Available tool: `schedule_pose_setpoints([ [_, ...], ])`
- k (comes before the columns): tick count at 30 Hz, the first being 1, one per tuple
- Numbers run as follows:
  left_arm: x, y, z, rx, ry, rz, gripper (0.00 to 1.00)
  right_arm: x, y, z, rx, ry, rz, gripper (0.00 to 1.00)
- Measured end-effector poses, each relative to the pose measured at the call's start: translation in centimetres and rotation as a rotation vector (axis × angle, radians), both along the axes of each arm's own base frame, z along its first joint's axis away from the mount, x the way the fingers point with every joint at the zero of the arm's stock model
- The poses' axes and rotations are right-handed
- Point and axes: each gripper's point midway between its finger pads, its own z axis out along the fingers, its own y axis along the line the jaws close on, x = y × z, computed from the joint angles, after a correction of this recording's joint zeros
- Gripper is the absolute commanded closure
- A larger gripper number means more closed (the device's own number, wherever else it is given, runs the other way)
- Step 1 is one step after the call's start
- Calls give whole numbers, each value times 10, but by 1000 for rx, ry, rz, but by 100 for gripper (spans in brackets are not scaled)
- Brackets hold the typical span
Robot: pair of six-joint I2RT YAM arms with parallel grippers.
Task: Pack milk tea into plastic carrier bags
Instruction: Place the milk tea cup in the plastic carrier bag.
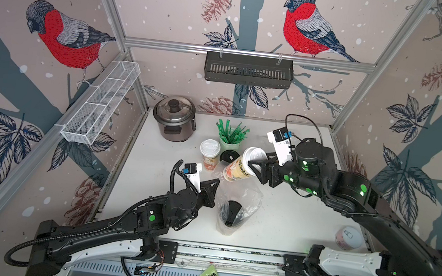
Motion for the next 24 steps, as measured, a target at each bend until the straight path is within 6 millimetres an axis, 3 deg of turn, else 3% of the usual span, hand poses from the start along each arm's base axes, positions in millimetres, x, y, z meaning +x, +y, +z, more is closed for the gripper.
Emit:
schedule_pose_setpoints([
  [8, 0, 0, 3, -7, -3, -1, 100, 1, 1, -30, -58, 54, -15, 40],
  [24, 1, -2, 10, -15, -9, -1, 100, 20, 25, -65, -187, 68, -36, 39],
])
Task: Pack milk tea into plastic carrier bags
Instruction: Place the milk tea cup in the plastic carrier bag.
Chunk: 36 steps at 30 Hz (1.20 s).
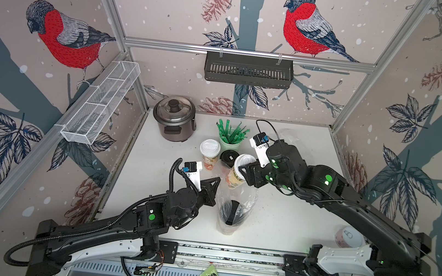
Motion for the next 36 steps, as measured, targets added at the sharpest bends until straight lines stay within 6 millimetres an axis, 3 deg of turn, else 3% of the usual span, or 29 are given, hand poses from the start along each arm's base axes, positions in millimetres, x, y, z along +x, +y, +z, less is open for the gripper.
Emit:
schedule_pose_setpoints([
  [13, 0, 2, 7, -13, -22, 1, 100, 10, 27, -46, -154, 13, 14, 39],
  [28, 1, 17, 11, -29, -37, 46, 100, 12, 33, -131, -341, 101, 18, 32],
  [31, 0, 19, 9, -24, -33, 50, 100, 17, 39, -134, -322, 86, 8, 30],
  [36, 0, 20, 5, -16, -23, 52, 100, 24, 46, -136, -290, 56, -8, 19],
])
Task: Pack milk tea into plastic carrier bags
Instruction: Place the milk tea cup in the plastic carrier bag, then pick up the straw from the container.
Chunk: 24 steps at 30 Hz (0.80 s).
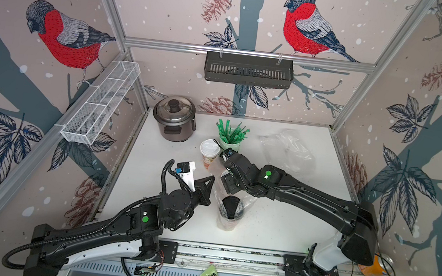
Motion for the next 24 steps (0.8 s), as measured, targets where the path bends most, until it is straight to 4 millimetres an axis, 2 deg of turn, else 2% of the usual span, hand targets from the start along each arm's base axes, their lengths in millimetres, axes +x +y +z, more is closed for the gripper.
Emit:
schedule_pose_setpoints([
  [6, 0, 0, -3, 6, 4, 1, 100, -4, -4, 9, -9, 12, 8, 7],
  [12, 0, 0, -9, 19, 11, 3, 100, 0, -12, 67, 95, -49, -3, 3],
  [15, 0, 0, -12, 26, 14, 4, 100, 5, -22, 92, 147, -94, -12, 2],
  [19, 1, 1, -13, 27, 15, 9, 100, 30, -43, 120, 229, -152, -69, 8],
  [24, 2, 6, -16, 33, 14, 27, 100, 66, -61, 123, 270, -178, -135, 26],
])
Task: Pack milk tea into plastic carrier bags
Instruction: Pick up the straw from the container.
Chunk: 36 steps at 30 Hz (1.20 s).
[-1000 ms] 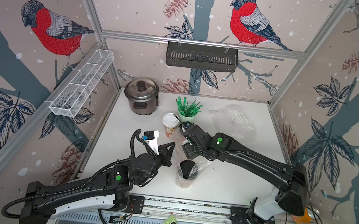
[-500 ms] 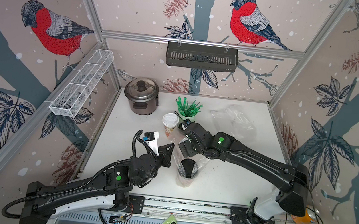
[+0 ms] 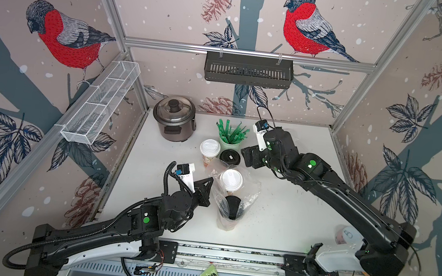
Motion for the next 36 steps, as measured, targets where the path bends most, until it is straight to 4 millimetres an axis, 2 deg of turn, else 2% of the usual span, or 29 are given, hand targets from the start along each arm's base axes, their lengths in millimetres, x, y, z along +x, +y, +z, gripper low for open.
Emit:
schedule_pose_setpoints([
  [4, -1, 4, -2, 0, 1, 5, 100, 29, -2, -8, 25, 5, -13, 40],
  [8, -1, 8, -4, -7, 1, 17, 100, 59, -4, -17, 42, 12, -32, 44],
  [10, -1, 9, -5, -8, 1, 21, 100, 67, 2, -18, 62, 13, -18, 44],
  [19, 0, 10, -6, -12, 6, 33, 100, 85, 72, -17, 101, 5, 135, 44],
  [22, 0, 10, -7, -12, 10, 34, 100, 89, 92, -26, 75, 13, 162, 44],
  [26, 0, 11, -7, -16, 11, 34, 100, 94, 102, -46, 10, 41, 145, 44],
  [31, 0, 11, -7, -25, 16, 36, 100, 100, 99, -64, -73, 61, 94, 45],
  [34, 0, 11, -7, -27, 18, 37, 100, 101, 94, -70, -100, 69, 75, 49],
  [36, 0, 11, -7, -28, 18, 37, 100, 102, 93, -72, -108, 68, 68, 56],
])
